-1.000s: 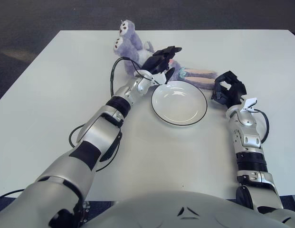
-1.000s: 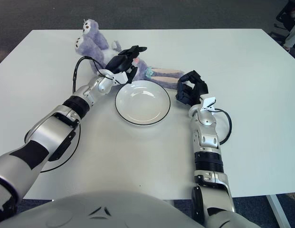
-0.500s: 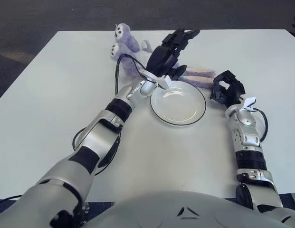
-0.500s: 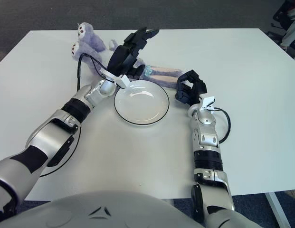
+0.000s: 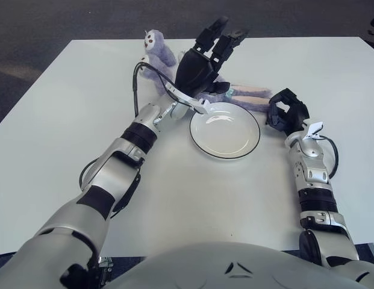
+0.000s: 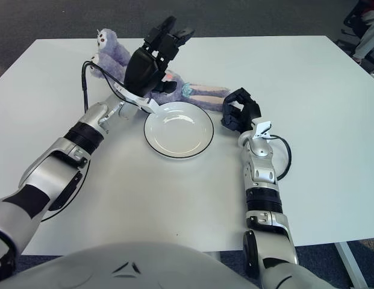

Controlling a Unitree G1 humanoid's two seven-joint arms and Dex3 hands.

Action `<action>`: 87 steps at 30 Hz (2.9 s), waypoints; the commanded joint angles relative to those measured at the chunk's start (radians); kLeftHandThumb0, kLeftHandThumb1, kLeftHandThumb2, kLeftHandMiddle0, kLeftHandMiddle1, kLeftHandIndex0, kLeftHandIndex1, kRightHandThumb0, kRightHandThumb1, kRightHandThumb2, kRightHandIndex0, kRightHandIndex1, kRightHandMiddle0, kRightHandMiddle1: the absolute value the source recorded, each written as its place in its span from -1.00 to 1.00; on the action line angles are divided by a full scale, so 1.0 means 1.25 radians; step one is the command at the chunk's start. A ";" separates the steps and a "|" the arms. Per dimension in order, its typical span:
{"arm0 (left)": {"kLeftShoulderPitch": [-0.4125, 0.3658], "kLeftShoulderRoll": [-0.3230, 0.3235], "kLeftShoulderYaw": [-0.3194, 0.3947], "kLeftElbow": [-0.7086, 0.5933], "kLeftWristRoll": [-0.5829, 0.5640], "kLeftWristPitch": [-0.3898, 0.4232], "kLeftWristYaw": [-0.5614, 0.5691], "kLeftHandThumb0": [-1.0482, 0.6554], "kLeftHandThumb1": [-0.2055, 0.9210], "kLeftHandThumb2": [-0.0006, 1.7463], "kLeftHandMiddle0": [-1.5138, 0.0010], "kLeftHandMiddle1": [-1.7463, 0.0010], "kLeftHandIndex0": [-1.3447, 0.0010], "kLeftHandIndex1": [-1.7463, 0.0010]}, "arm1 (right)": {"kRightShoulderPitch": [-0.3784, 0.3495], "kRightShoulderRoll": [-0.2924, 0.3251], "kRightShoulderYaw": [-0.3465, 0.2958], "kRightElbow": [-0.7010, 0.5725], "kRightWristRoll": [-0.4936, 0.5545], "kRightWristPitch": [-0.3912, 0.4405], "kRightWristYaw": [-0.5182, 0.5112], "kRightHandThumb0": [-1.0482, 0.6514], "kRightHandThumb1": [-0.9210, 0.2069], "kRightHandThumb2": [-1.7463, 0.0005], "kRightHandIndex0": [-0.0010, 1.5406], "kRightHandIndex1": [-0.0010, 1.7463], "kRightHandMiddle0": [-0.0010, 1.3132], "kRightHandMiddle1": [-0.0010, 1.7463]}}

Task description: Put the doll into the plate.

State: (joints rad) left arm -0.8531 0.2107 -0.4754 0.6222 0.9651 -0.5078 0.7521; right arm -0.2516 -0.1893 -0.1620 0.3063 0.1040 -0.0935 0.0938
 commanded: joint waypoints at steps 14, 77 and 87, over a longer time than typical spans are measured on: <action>0.130 0.113 0.027 -0.268 0.055 0.112 -0.052 -0.79 1.00 0.37 0.63 0.86 1.00 0.15 | 0.059 -0.011 0.018 0.073 -0.023 0.043 0.003 -0.25 -0.34 -0.17 0.16 1.00 -0.33 1.00; 0.233 0.191 0.069 -0.168 0.003 0.103 -0.118 -0.76 1.00 0.33 0.68 0.89 1.00 0.12 | -0.172 -0.152 0.124 -0.218 -0.322 0.149 -0.032 -0.24 -0.42 -0.10 0.09 1.00 -0.39 1.00; 0.249 0.182 0.057 -0.190 0.012 0.106 -0.103 -0.73 1.00 0.31 0.66 0.88 1.00 0.16 | -0.277 -0.153 0.176 -0.126 -0.376 0.126 -0.042 -0.24 -0.42 -0.10 0.04 1.00 -0.39 1.00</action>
State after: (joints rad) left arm -0.5596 0.4380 -0.3959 0.3929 0.9749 -0.3811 0.6127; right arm -0.5566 -0.3799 0.0379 0.1262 -0.3431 0.0772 0.0459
